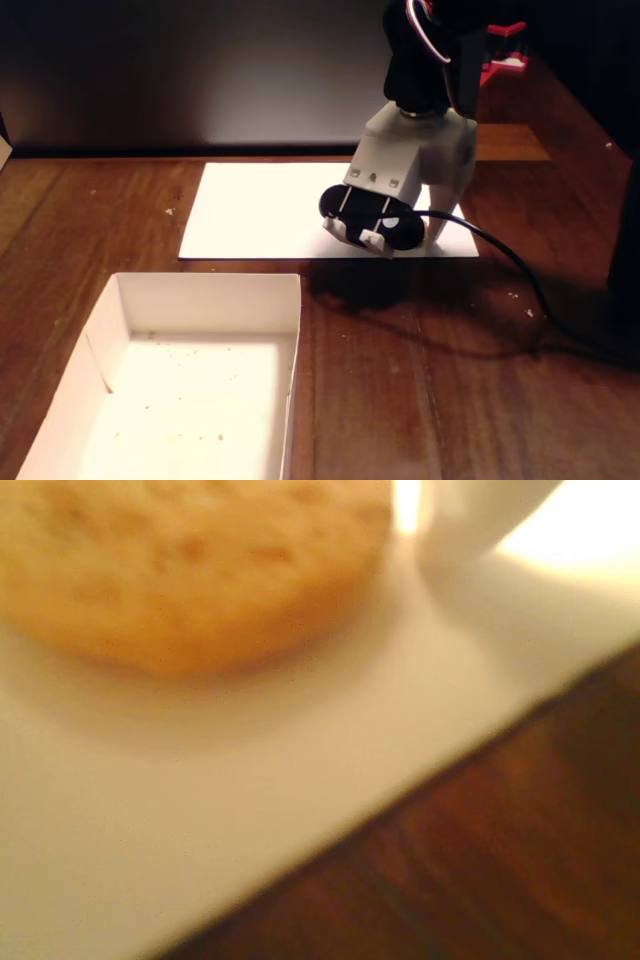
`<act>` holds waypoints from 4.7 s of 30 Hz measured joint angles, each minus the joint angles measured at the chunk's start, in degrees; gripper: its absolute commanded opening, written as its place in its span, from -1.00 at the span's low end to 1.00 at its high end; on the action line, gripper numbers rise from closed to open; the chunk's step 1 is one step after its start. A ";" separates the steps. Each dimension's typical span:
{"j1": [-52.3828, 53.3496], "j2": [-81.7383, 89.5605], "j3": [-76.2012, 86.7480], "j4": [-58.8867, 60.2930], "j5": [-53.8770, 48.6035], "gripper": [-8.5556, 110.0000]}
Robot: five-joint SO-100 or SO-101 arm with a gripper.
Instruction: Grasp a mini cookies block and put it in the white box.
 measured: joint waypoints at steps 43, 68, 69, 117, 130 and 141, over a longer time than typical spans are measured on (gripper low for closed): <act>0.00 1.67 2.29 -3.60 -2.64 -0.55; -3.78 18.11 -20.04 18.63 -9.05 -0.54; -4.48 18.11 -21.53 18.90 -9.76 -0.54; -43.24 -17.84 -58.10 16.26 -6.77 -0.53; -46.14 -21.45 -59.85 16.26 -6.59 -0.32; -44.82 -21.45 -60.03 16.26 -6.68 -0.14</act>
